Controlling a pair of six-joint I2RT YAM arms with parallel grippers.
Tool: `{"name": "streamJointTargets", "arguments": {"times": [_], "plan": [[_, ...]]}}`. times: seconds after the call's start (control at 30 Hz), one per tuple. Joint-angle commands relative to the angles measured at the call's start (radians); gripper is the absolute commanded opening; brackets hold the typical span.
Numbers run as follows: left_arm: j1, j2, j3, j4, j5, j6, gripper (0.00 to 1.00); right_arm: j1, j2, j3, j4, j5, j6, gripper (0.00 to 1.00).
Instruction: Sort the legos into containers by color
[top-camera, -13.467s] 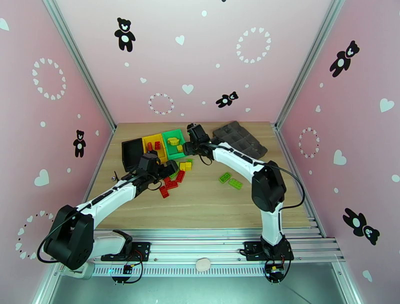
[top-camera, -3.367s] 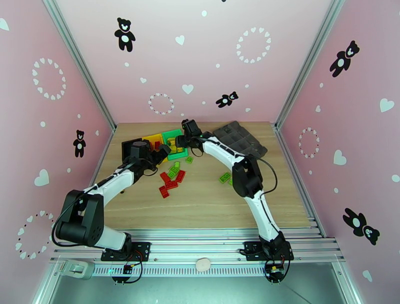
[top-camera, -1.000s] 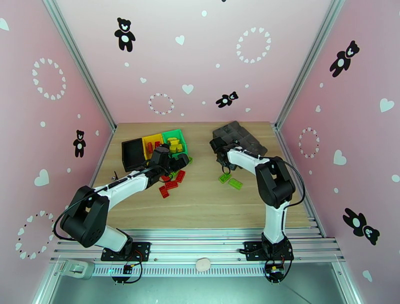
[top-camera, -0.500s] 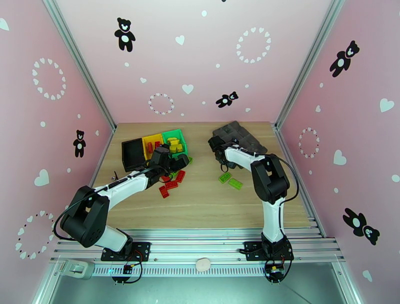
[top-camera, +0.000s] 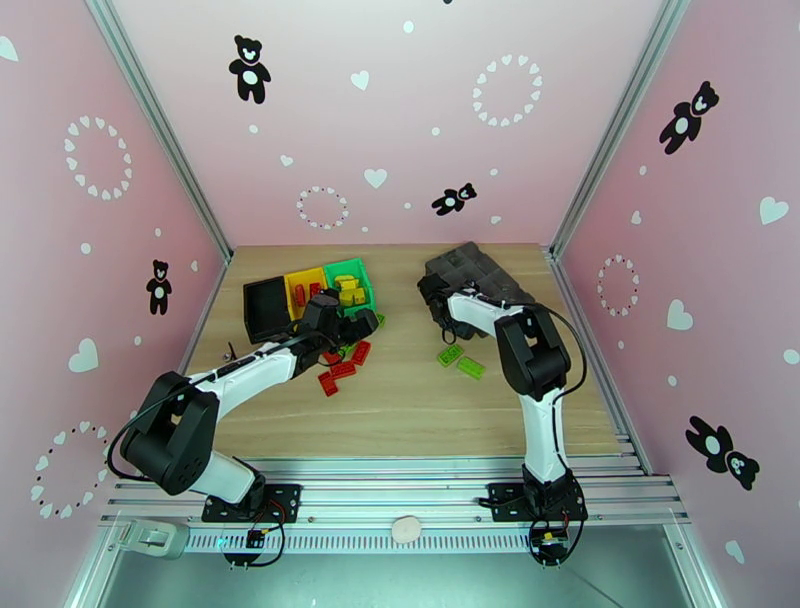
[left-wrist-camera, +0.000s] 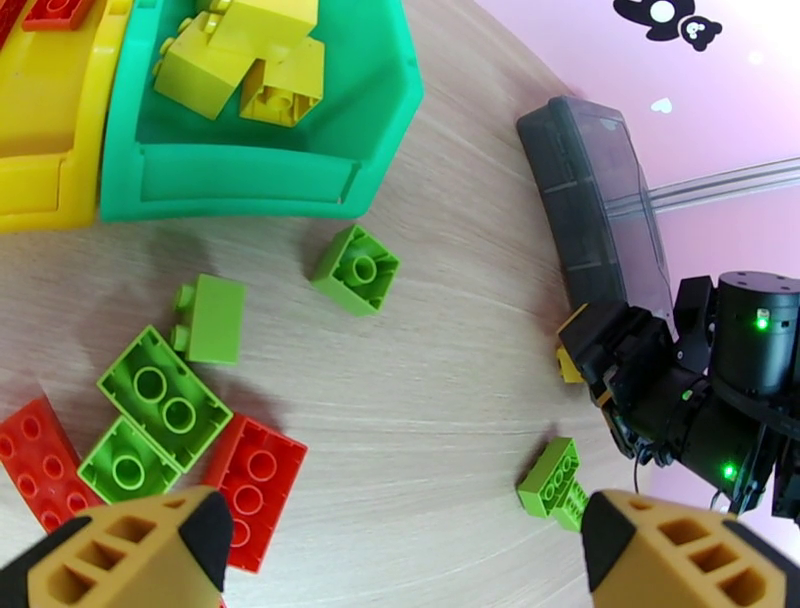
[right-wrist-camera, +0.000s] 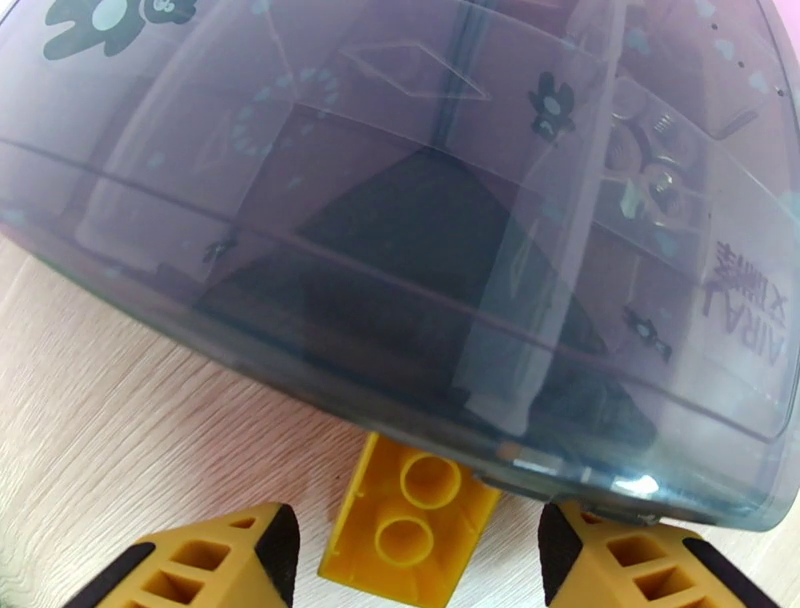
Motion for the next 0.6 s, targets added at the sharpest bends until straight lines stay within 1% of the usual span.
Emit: {"name": "streamJointTargets", "arguments": {"times": [0.0,0.27,0.4,0.57], "plan": [[-0.005,-0.015,-0.020,-0.020,0.000,0.020,0.98,-0.007,0.039,0.044,-0.039,0.045,0.043,0.68],[-0.005,-0.031,-0.029,-0.029,-0.010,0.022,0.98,-0.008,0.052,0.048,-0.050,0.054,0.059,0.66],[-0.006,-0.032,-0.027,-0.030,-0.011,0.022,0.98,-0.008,0.049,0.039,-0.050,0.060,0.064,0.63],[-0.004,-0.034,-0.026,-0.028,-0.009,0.019,0.98,-0.009,0.029,-0.001,-0.024,0.060,0.064,0.56]]}}
